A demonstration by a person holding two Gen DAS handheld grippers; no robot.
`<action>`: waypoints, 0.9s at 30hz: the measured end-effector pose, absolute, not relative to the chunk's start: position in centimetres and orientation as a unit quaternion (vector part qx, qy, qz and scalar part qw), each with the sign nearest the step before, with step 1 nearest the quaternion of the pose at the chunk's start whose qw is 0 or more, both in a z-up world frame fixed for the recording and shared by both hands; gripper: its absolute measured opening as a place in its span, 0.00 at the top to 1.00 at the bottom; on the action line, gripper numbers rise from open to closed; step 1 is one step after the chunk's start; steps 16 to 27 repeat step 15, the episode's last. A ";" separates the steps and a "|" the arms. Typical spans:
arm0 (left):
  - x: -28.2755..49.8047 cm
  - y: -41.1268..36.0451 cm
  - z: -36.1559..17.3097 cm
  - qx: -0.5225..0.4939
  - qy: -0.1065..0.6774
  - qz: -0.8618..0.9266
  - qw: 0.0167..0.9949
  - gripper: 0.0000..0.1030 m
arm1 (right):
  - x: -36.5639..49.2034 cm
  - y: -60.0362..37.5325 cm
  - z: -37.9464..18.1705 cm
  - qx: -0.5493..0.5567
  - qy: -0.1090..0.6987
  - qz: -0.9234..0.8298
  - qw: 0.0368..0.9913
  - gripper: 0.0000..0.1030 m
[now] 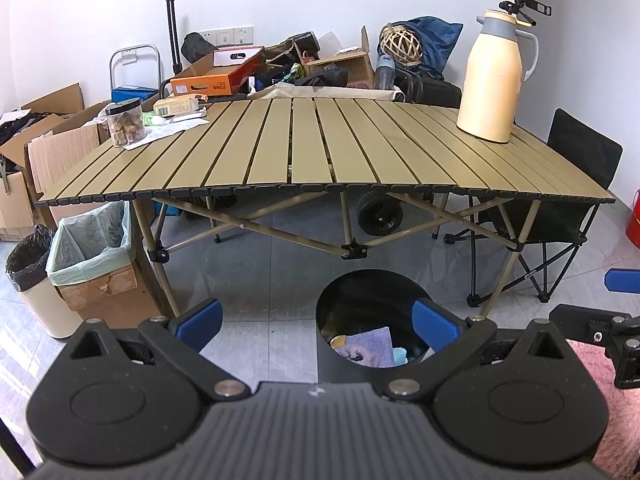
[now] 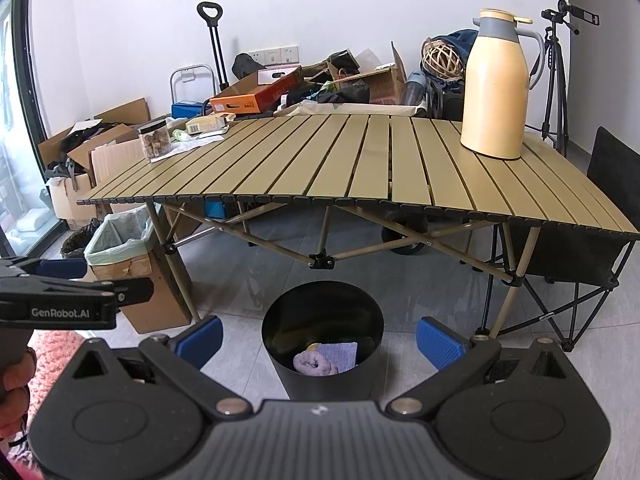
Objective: Collect trash
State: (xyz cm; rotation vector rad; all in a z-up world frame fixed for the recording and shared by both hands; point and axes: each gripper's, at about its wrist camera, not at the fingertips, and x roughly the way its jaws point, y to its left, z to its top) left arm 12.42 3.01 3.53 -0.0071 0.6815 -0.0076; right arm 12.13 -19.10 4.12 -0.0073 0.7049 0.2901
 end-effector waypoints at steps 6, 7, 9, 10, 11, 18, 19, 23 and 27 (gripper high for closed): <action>12.4 3.0 3.5 -0.004 0.333 -0.004 0.943 0.00 | 12.0 -19.1 4.2 -0.004 0.342 0.142 0.929 0.00; 12.3 3.0 3.6 -0.004 0.332 -0.004 0.943 0.00 | 12.0 -19.1 4.2 -0.004 0.341 0.141 0.929 0.00; 12.3 3.0 3.7 -0.004 0.330 -0.004 0.944 0.00 | 11.9 -19.1 4.3 -0.004 0.340 0.141 0.930 0.00; 12.2 3.1 3.8 -0.005 0.329 -0.004 0.944 0.00 | 11.9 -19.1 4.3 -0.004 0.339 0.141 0.930 0.00; 12.2 3.1 3.9 -0.005 0.327 -0.004 0.945 0.00 | 11.9 -19.1 4.4 -0.004 0.339 0.141 0.930 0.00; 12.0 3.1 4.0 -0.008 0.321 -0.007 0.947 0.00 | 11.8 -19.1 4.4 -0.004 0.336 0.141 0.931 0.00; 12.0 3.1 4.0 -0.008 0.321 -0.007 0.947 0.00 | 11.8 -19.1 4.4 -0.004 0.336 0.141 0.931 0.00; 12.0 3.1 4.0 -0.008 0.321 -0.007 0.947 0.00 | 11.8 -19.1 4.4 -0.004 0.336 0.141 0.931 0.00; 12.0 3.1 4.0 -0.008 0.321 -0.007 0.947 0.00 | 11.8 -19.1 4.4 -0.004 0.336 0.141 0.931 0.00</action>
